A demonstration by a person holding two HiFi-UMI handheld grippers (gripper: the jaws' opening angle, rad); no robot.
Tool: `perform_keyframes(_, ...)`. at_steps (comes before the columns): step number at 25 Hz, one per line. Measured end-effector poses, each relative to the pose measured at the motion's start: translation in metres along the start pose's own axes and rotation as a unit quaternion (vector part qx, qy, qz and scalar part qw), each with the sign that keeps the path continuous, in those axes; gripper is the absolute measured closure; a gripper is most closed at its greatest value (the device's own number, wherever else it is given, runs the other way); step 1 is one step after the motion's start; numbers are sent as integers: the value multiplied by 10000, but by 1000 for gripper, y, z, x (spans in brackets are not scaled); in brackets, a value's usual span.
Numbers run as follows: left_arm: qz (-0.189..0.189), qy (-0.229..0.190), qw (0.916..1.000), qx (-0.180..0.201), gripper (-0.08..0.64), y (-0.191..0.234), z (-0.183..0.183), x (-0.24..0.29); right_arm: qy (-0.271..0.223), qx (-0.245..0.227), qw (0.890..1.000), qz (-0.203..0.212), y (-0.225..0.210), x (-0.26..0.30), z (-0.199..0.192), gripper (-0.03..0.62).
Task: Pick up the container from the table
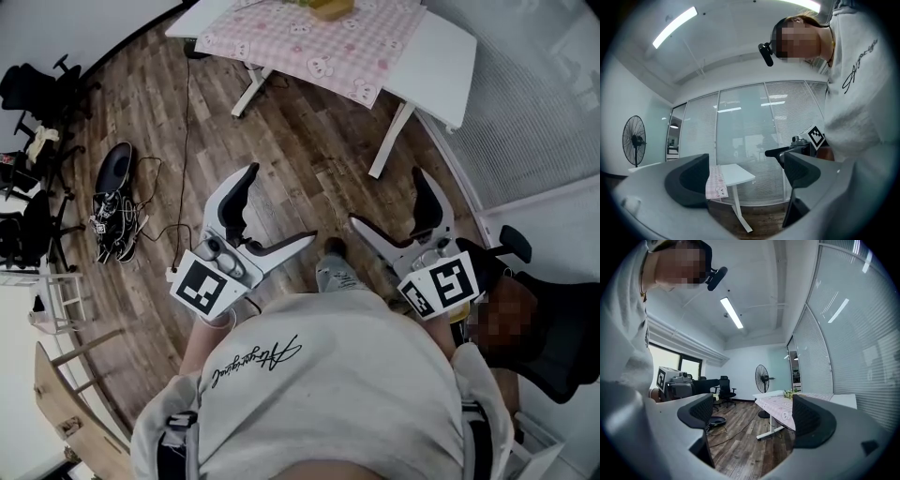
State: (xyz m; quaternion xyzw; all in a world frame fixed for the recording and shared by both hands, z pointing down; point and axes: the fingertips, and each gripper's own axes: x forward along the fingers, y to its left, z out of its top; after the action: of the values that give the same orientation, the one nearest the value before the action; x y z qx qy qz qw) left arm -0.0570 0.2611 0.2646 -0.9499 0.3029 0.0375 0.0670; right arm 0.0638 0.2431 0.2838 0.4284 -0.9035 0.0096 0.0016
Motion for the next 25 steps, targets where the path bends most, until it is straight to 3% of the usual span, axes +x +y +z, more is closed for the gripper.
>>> perform_keyframes(18, 198, 22, 9998, -32, 81, 68, -19, 93, 41, 59, 9998, 180, -100, 64, 0, 84)
perform_keyframes(25, 399, 9, 9992, 16, 81, 92, -19, 119, 47, 10, 9990, 439, -127, 92, 4, 84)
